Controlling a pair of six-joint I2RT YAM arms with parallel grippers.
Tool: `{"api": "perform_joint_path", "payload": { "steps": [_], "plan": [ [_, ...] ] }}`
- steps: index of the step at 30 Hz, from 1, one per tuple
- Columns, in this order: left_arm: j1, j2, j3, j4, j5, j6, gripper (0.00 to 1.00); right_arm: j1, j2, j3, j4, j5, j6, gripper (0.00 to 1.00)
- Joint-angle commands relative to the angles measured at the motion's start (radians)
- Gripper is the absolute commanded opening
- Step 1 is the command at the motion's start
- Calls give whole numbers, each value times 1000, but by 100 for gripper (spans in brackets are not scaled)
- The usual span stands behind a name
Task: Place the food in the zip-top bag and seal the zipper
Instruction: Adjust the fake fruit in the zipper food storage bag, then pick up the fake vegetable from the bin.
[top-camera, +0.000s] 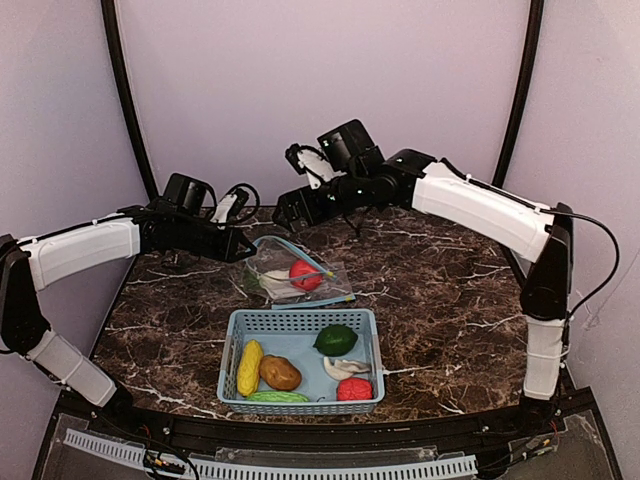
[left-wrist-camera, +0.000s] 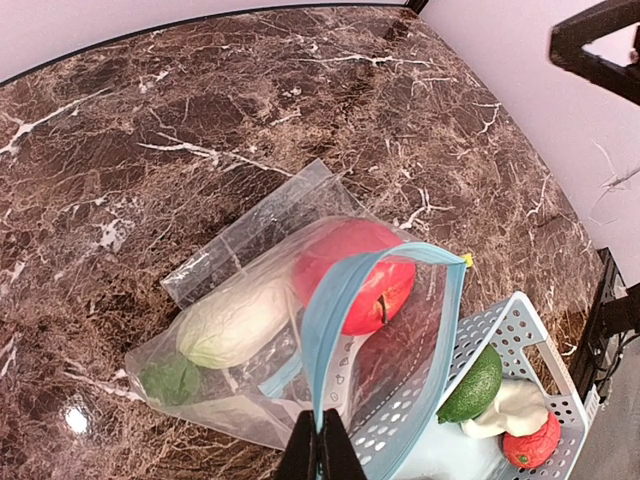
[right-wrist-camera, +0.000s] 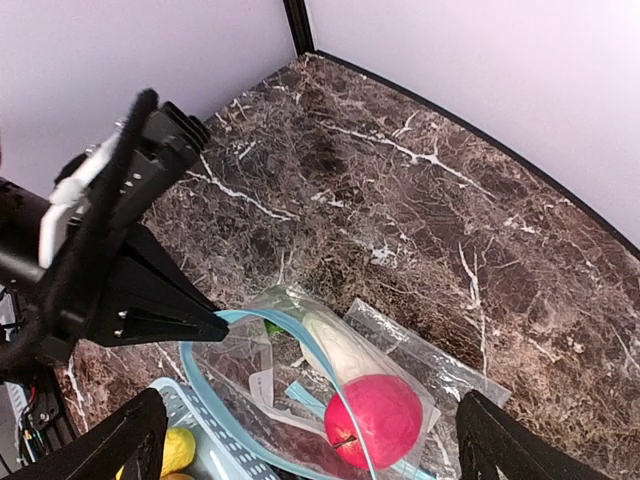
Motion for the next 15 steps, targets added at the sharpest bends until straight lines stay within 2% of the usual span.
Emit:
{"api": "perform_joint_path", "payload": {
  "steps": [1,6,10,15],
  "plan": [
    [7,-24,-6,-1,-26,12,1,1,-104,-125,44,-26,9,98],
    [7,-26,-8,-1,-36,11,1,40,-271,-314,92,-49,-34,99],
    [7,-24,-8,-5,-50,13,1,116,-374,-453,94,-9,-60,99],
    [7,-37,-15,-4,-85,19,1,210,-421,-590,102,-2,27,99]
  ]
}}
